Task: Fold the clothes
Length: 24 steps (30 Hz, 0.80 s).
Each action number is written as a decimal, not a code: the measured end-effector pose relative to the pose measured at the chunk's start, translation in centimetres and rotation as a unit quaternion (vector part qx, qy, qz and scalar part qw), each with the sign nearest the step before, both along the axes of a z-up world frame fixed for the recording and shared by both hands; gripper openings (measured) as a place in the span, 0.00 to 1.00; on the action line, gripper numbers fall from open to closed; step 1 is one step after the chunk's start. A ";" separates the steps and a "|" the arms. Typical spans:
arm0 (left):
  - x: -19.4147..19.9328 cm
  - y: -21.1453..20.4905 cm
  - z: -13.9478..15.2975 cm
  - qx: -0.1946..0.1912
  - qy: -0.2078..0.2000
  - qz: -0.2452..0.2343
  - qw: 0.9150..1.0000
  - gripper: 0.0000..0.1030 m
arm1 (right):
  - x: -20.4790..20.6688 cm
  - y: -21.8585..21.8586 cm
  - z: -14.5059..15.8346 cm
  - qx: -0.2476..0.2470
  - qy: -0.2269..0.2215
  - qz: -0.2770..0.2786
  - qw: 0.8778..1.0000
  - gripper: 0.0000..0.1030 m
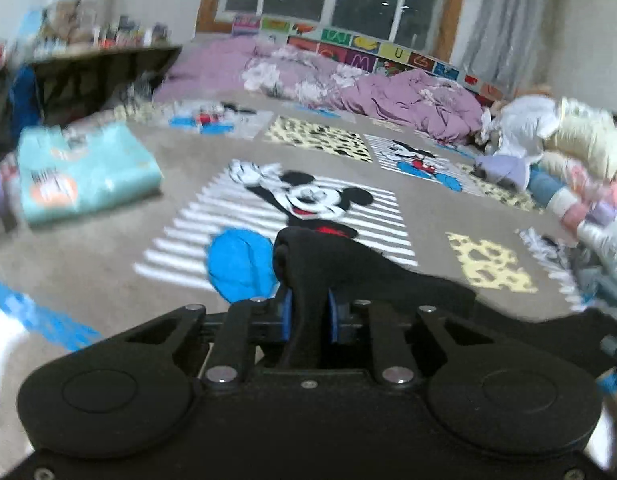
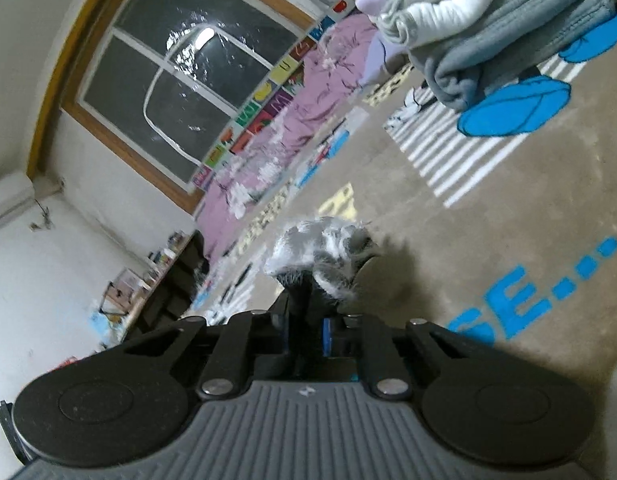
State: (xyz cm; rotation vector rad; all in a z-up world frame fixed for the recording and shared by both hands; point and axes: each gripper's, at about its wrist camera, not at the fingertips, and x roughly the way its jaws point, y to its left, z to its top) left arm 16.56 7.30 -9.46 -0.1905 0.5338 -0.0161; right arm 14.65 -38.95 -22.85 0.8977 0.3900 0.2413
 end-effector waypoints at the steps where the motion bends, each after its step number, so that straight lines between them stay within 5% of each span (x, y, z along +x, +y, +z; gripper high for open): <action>1: 0.0 0.3 0.2 0.007 0.000 0.000 1.000 0.15 | -0.2 -0.1 -0.1 0.007 0.001 -0.002 1.000 0.15; 6: 0.6 1.5 -0.4 0.005 0.026 0.006 1.000 0.15 | -0.6 -0.5 -1.4 0.043 0.035 -0.008 0.998 0.15; 11: 1.8 1.7 -3.5 0.015 0.074 0.024 0.997 0.16 | -0.5 0.0 -1.9 0.024 0.066 -0.012 0.997 0.16; 18: 2.2 3.6 -4.9 -0.010 0.103 0.061 0.993 0.53 | -0.9 0.0 -1.5 -0.002 0.069 -0.033 0.997 0.22; 24: 1.1 4.0 -3.9 -0.003 0.097 0.065 0.993 0.53 | -2.0 -0.8 -0.6 -0.044 0.060 -0.090 0.993 0.34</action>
